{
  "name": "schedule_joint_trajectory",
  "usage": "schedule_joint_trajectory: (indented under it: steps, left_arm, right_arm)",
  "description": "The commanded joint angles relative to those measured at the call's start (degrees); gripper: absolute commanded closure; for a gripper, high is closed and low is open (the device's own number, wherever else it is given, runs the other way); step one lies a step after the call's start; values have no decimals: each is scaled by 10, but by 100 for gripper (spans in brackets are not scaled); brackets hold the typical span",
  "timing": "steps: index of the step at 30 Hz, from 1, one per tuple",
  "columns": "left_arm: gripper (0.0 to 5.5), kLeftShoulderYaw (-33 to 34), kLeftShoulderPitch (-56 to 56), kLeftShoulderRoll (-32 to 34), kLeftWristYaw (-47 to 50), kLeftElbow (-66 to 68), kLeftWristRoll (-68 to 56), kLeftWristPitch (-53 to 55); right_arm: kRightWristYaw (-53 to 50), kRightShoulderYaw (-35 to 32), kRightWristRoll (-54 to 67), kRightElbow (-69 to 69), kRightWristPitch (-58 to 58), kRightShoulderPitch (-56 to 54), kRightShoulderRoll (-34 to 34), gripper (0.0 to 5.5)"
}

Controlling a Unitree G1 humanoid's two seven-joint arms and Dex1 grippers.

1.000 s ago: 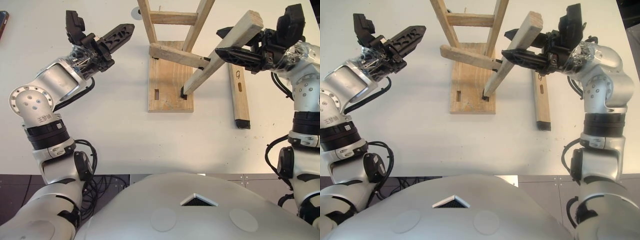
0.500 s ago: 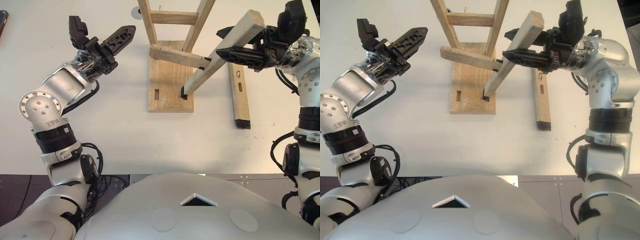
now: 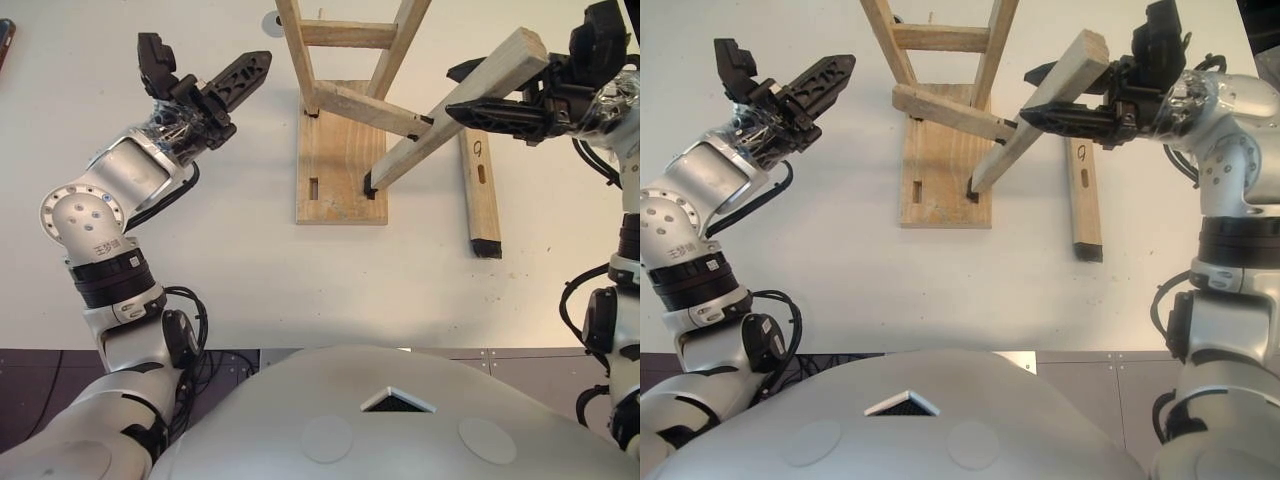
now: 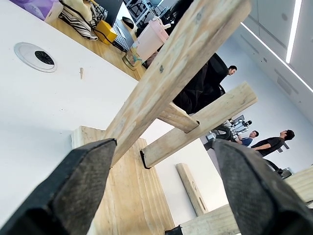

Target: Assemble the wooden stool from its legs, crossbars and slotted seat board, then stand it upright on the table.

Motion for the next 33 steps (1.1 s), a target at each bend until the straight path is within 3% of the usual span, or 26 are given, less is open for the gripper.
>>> schedule_joint_trajectory:
  steps: [1, 9, 23, 28, 33]
  left_arm:
    - [187, 0, 14, -7, 7, -12, 7, -9]
    - [187, -3, 18, -12, 8, -15, 8, -15]
    - [187, -10, 40, -50, 23, -31, 18, -45]
    - [187, -11, 39, -64, 27, -27, 29, -68]
    - [187, -16, 44, -75, 36, -17, 84, -114]
  right_arm:
    - [7, 5, -13, -11, 11, -8, -24, 345]
    - [18, 26, -43, -16, -19, -6, -31, 345]
    - [22, 153, -178, -14, -152, 53, -31, 345]
    - [-23, 234, -224, 26, -49, 25, -40, 345]
    - [38, 284, -170, -21, 72, -16, -88, 345]
